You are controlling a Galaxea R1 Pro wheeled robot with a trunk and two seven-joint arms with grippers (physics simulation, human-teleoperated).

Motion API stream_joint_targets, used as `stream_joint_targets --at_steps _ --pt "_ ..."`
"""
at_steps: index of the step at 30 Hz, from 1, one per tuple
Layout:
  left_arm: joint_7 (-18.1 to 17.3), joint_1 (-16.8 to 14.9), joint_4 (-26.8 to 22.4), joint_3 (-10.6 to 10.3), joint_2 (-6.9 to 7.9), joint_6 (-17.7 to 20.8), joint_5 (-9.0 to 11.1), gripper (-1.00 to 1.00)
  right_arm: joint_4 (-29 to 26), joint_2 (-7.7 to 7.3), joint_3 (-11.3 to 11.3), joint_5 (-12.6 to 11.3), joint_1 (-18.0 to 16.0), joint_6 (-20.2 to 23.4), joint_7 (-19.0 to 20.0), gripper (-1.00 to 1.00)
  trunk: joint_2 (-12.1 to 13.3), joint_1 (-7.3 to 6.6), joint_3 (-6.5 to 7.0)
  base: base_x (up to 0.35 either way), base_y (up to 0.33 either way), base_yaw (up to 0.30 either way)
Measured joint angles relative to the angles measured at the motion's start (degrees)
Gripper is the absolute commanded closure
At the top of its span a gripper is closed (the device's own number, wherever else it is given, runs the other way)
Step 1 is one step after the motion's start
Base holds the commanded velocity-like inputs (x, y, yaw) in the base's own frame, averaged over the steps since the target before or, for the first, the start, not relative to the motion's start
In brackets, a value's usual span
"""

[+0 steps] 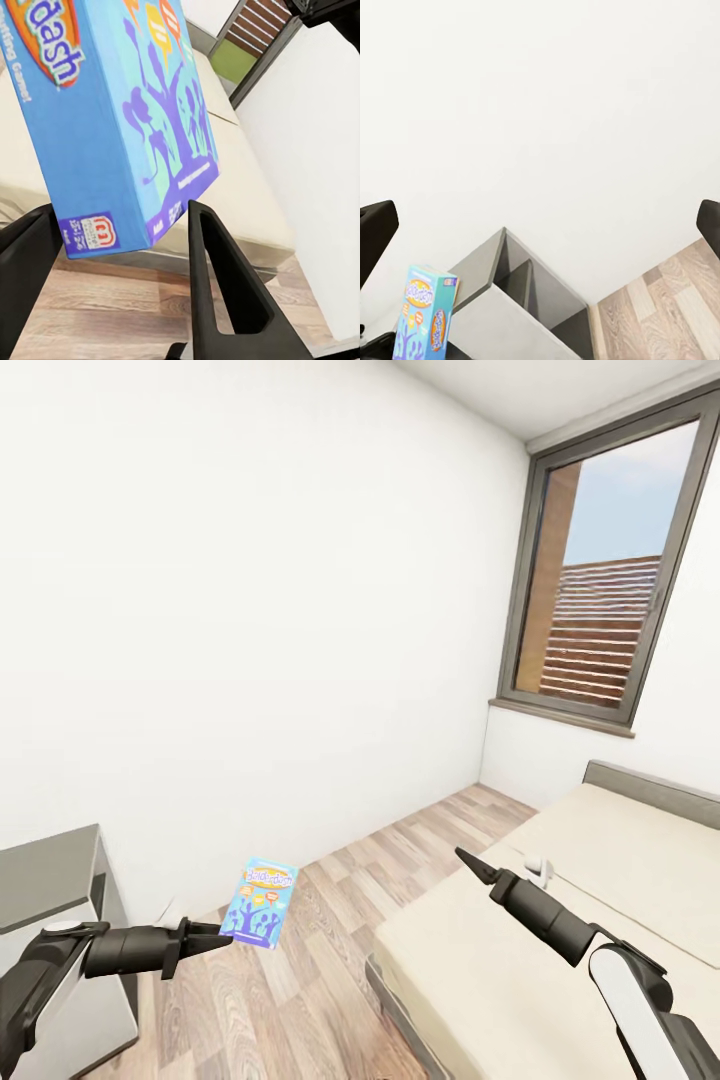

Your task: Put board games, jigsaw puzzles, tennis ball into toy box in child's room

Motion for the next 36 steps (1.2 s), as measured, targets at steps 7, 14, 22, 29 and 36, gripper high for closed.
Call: stream_joint_targets --at_steps 7,14,22,29,36 --pt "0.0 0.0 0.0 0.1 0.00 0.0 0.0 1.00 0.0 0.00 0.0 0.0 0.0 -0.1 0.0 -1.00 2.8 -1.54 1.05 0.000 0.000 0.000" --pt "0.0 0.0 0.0 0.4 0.01 0.1 0.1 1.00 0.1 -0.01 0.3 0.0 0.0 -2.6 0.0 -1.00 3.2 -1.77 1.23 0.000 0.000 0.000" --pt "0.0 0.0 0.0 0.5 0.02 0.1 0.1 1.00 0.1 0.00 2.5 0.1 0.0 -3.0 -0.1 -1.00 3.2 -1.77 1.23 0.000 0.000 0.174" --pt "0.0 0.0 0.0 0.6 0.03 0.1 0.1 1.00 0.1 0.00 2.7 0.2 0.0 -3.0 -0.1 -1.00 3.2 -1.77 1.23 0.000 0.000 0.272" --pt "0.0 0.0 0.0 0.6 0.03 0.3 0.1 1.00 0.2 0.00 2.8 0.2 0.0 -3.0 -0.1 -1.00 3.2 -1.77 1.23 0.000 0.000 0.277"
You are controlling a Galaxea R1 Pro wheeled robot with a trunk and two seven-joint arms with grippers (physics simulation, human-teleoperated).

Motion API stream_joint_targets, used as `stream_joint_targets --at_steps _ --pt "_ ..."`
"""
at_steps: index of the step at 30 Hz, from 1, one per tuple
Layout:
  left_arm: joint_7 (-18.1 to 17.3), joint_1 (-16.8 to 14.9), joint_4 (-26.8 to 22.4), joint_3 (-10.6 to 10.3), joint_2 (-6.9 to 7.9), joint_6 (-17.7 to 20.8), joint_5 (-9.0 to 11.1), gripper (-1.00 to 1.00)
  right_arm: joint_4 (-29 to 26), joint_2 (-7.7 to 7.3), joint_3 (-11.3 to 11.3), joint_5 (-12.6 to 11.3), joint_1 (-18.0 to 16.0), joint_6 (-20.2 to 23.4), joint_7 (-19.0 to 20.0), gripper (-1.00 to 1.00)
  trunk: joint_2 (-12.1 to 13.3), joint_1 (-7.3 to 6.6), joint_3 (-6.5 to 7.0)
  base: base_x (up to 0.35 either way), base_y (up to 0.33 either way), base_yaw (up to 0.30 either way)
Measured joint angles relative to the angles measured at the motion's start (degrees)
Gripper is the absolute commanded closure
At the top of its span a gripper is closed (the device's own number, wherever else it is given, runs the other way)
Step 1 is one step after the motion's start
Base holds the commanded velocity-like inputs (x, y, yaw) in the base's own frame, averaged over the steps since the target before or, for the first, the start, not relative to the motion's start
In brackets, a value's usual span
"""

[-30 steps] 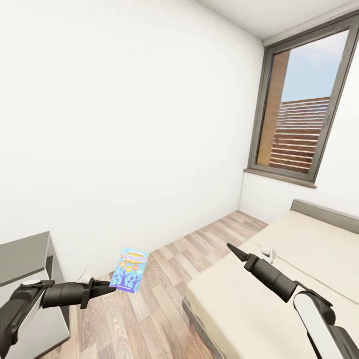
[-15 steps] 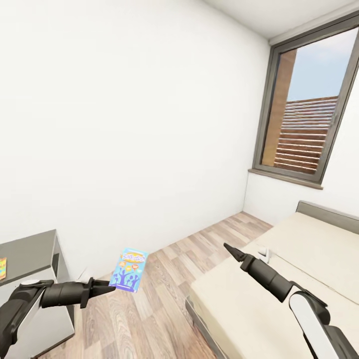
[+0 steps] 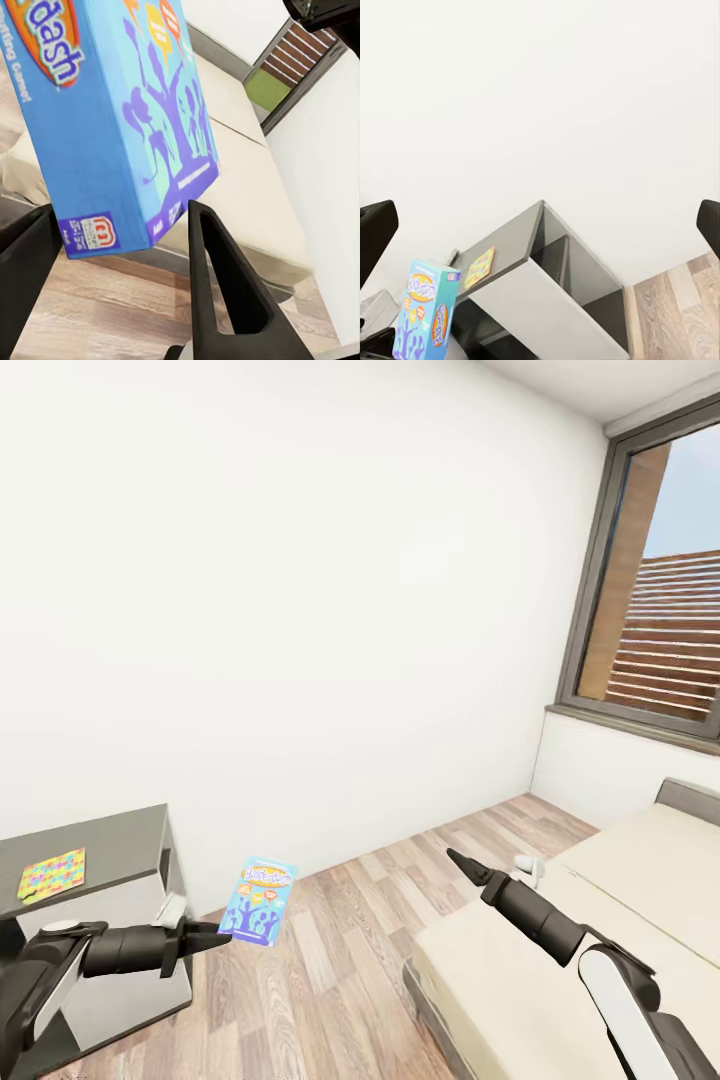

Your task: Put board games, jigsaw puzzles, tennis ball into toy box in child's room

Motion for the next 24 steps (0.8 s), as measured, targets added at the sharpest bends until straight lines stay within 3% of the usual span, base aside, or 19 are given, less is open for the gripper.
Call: stream_joint_targets --at_steps 10,20,24 --pt "-0.2 0.0 0.0 0.6 0.25 0.2 0.2 1.00 0.0 0.00 0.1 0.5 0.0 0.0 0.0 -1.00 0.0 0.00 0.00 0.000 0.000 0.277" --pt "-0.7 0.1 0.1 9.5 0.44 0.9 0.5 1.00 0.1 0.00 0.1 0.8 0.0 0.0 0.0 -1.00 0.0 -0.02 0.00 0.074 0.000 0.277" --pt "-0.7 0.1 0.2 10.1 0.45 1.2 0.6 1.00 0.1 0.00 0.1 0.8 0.0 0.0 0.0 -1.00 0.0 -0.01 0.00 0.089 0.000 0.277"
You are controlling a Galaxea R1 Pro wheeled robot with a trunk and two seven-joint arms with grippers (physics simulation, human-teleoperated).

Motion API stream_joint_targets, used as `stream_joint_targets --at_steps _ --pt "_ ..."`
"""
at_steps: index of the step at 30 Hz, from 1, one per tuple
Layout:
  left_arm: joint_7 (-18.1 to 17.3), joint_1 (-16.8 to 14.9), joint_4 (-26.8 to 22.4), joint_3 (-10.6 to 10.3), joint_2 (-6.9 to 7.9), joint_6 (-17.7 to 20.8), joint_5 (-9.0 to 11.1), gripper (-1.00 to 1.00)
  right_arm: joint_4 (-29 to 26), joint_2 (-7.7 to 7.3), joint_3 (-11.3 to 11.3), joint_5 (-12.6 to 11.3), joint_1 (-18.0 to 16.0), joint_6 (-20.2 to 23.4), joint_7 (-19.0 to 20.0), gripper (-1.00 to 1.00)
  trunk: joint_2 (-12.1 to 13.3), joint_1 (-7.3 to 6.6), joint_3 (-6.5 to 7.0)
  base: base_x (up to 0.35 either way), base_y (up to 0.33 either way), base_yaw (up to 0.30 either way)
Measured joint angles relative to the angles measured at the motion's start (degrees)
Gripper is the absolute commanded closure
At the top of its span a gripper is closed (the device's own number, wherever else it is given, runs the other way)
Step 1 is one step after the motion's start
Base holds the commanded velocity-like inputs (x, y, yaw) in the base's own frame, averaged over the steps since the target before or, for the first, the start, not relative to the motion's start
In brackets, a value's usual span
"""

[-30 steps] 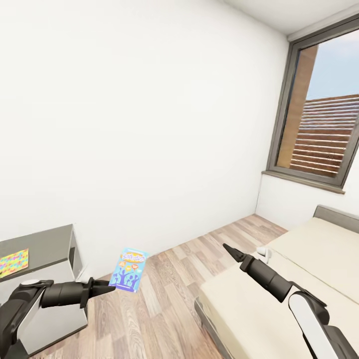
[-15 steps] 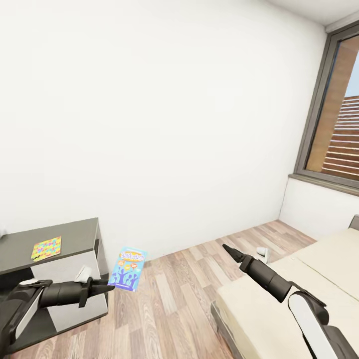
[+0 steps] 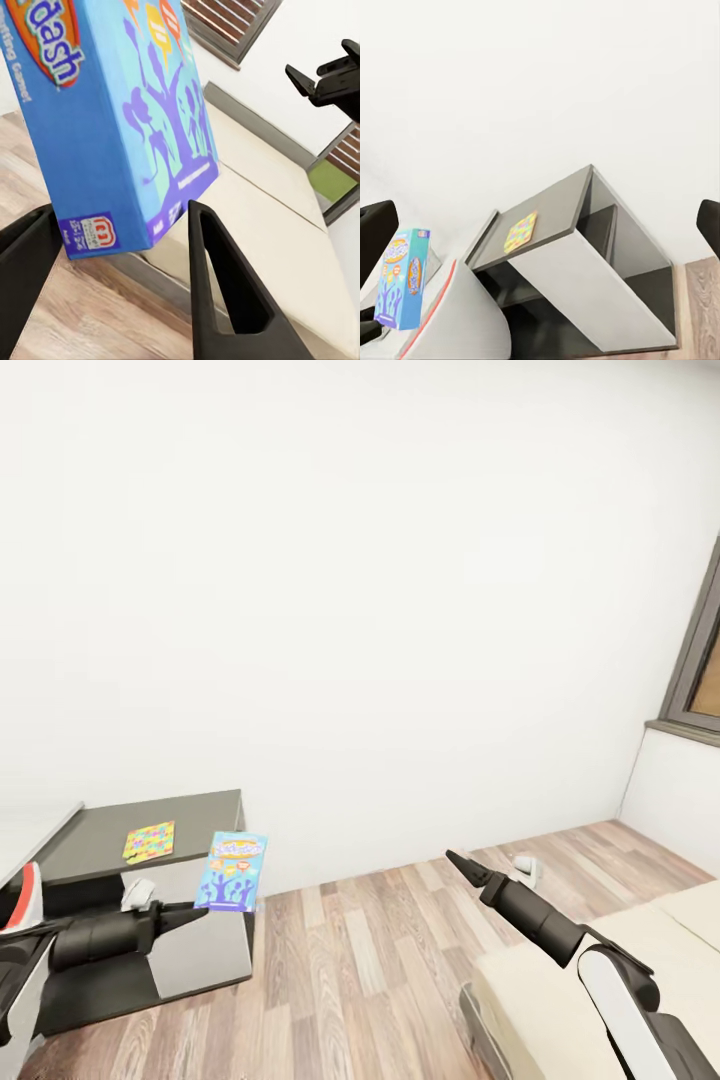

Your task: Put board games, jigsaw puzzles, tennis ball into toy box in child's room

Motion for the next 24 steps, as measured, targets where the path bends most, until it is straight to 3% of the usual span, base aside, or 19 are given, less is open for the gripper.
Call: stream_joint_targets --at_steps 8,24 --pt "0.0 0.0 0.0 0.2 0.00 0.1 -0.1 1.00 0.3 0.00 0.0 0.0 0.0 0.0 0.0 -1.00 0.0 -0.01 0.00 0.065 0.026 0.277" --pt "0.1 0.0 0.0 0.3 -0.08 0.1 -0.1 1.00 0.9 0.00 0.0 0.0 0.0 0.0 0.0 -1.00 0.0 -0.02 0.00 0.258 0.088 0.277"
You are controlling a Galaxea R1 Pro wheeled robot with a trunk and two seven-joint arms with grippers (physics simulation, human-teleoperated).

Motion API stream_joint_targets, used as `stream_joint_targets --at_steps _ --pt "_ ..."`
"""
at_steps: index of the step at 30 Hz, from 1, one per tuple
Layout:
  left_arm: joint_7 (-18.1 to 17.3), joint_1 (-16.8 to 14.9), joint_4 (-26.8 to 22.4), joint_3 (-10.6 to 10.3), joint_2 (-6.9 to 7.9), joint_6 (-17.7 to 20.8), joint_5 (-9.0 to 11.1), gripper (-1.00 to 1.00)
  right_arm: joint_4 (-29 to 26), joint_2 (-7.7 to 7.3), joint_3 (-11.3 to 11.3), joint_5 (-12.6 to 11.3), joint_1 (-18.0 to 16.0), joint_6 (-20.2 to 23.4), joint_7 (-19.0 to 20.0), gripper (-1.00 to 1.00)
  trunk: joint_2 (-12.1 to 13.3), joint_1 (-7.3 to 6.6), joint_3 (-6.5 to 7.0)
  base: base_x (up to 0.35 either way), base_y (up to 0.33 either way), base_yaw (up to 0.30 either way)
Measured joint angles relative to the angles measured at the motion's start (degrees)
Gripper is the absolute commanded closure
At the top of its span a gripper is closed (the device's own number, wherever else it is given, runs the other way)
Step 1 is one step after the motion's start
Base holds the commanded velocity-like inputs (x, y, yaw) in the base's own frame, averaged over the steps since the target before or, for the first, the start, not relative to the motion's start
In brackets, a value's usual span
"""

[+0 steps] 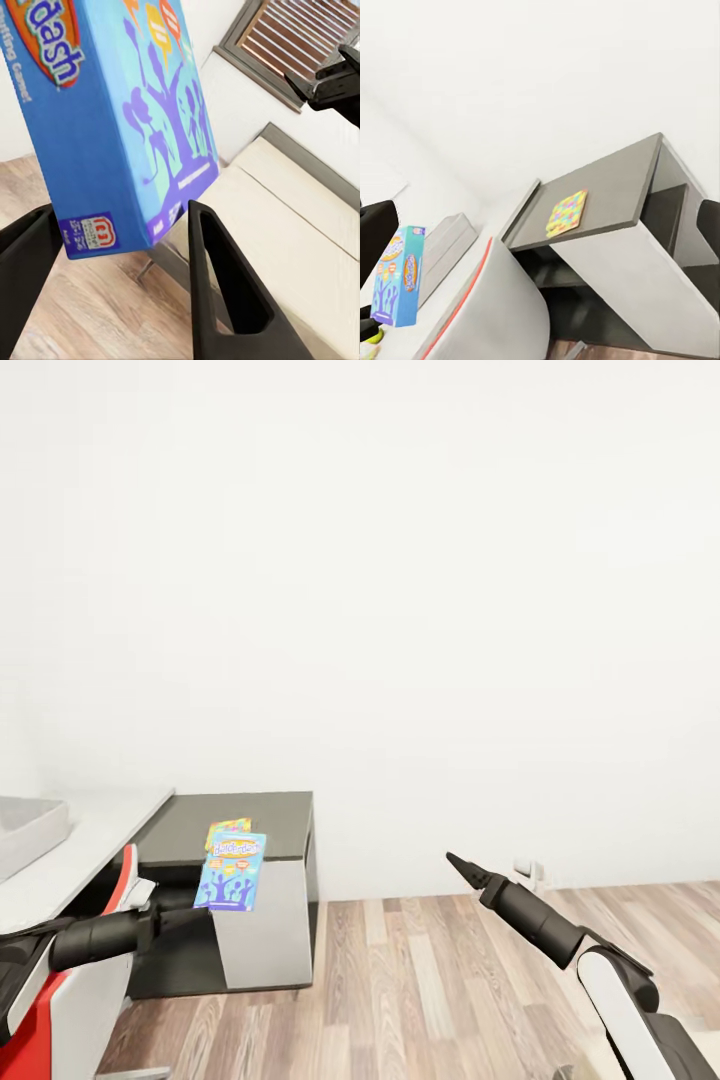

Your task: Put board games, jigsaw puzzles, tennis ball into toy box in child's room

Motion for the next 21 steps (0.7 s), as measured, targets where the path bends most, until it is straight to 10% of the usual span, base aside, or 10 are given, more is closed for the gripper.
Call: stream_joint_targets --at_steps 21 --pt "0.3 0.0 0.0 0.0 -0.01 -0.1 0.0 1.00 -0.2 0.00 0.0 0.1 0.0 -1.3 -0.1 -1.00 0.0 -0.01 0.00 0.304 0.001 0.191"
